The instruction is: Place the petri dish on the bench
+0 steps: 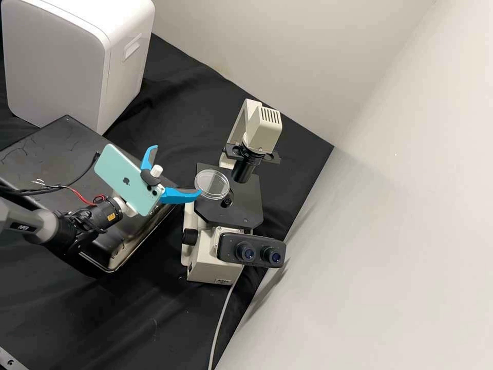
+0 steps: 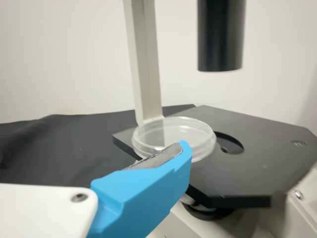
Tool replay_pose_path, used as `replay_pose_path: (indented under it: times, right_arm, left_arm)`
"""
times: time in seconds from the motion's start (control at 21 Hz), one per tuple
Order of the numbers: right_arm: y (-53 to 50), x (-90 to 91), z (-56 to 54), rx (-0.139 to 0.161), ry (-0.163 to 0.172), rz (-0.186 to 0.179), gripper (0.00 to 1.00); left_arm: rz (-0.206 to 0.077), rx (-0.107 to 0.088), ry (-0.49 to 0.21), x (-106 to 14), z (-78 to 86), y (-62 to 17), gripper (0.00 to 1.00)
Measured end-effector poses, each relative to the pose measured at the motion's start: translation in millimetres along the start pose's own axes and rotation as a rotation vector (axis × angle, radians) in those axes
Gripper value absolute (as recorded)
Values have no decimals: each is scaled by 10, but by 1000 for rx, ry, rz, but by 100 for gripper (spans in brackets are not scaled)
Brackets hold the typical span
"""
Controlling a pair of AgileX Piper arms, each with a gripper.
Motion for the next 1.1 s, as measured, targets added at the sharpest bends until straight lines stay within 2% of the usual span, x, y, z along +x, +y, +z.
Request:
replay_pose_path:
  times: [0.14,0.53,0.91,1.1]
  right_arm:
    - [31,25,92,-2,-25,4,100]
    - [163,141,215,-4,-54,50,100]
    - [235,237,264,-5,-60,75,100]
    - [233,373,296,-7,-60,75,100]
  left_arm:
    - [1,0,2,1,-4,1,100]
    - [1,0,3,1,-5,1,100]
    - [-1,1,3,2,-5,-2,100]
    - [-1,1,3,2,-5,-2,100]
